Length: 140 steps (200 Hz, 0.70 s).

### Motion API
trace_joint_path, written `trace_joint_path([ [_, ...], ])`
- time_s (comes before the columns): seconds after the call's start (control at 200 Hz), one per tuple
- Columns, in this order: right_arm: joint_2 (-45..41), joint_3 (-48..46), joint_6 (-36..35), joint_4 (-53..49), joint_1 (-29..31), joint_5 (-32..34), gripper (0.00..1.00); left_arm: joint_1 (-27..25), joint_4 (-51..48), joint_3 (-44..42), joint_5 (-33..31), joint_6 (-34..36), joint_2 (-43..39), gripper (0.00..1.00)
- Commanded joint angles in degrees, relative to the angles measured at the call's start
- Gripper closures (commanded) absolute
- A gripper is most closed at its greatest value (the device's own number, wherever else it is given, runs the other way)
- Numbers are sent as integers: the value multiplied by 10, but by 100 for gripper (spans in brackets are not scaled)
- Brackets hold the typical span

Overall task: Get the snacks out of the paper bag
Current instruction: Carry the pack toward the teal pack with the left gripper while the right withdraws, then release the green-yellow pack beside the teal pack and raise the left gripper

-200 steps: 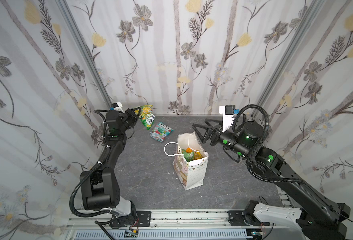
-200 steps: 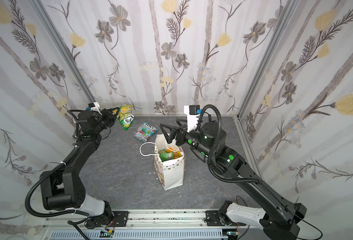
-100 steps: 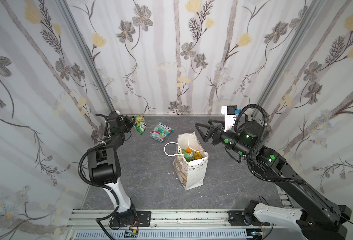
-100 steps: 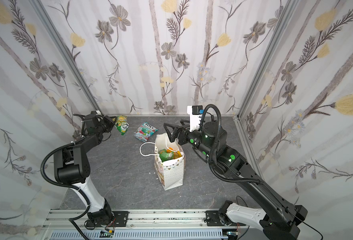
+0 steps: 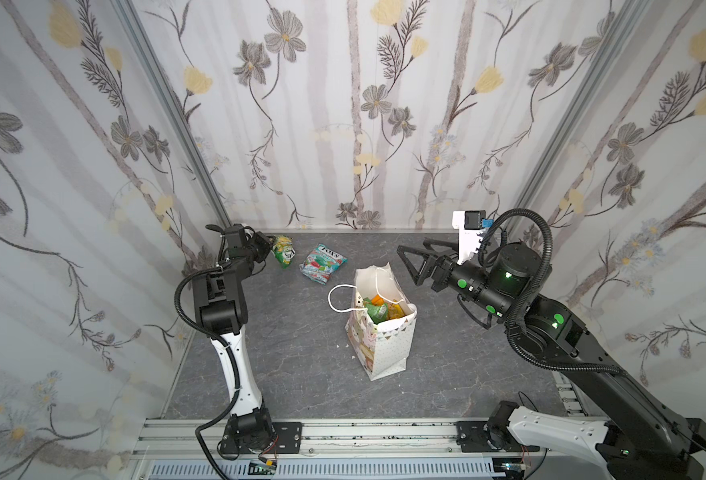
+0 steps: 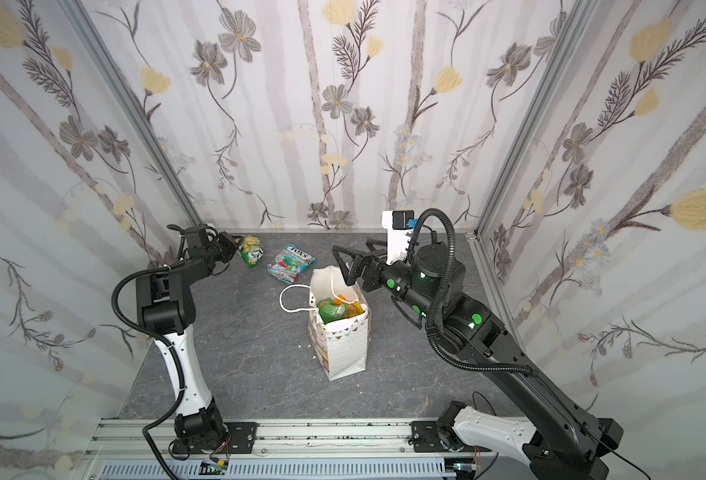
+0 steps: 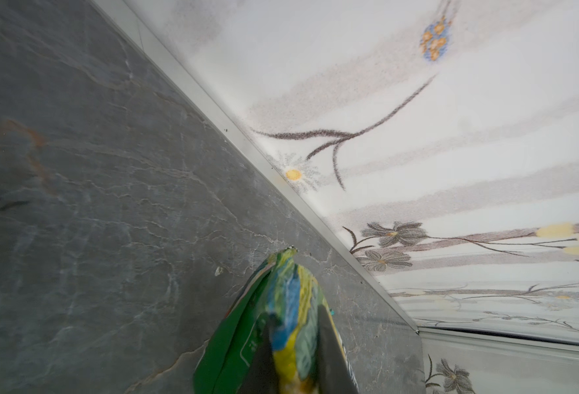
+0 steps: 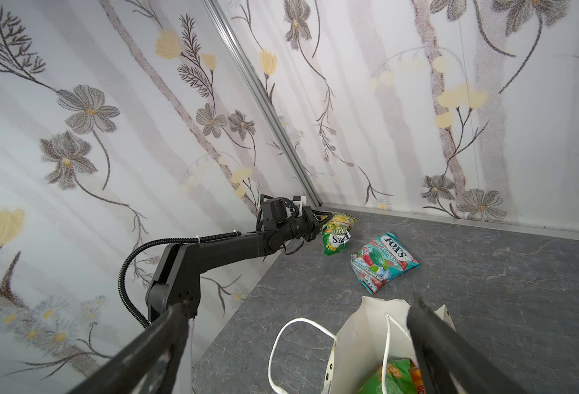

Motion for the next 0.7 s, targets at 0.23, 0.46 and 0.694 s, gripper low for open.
trace_joint_path([
  [0.23, 3, 17, 13, -16, -1, 1, 1, -3, -97, 65, 20, 30, 56, 77],
  [0.46, 4, 22, 19, -16, -1, -2, 1, -3, -162, 59, -20, 92, 28, 50],
  [0.694, 1, 26, 21, -17, 0, -10, 1, -3, -279, 75, -123, 170, -15, 19],
])
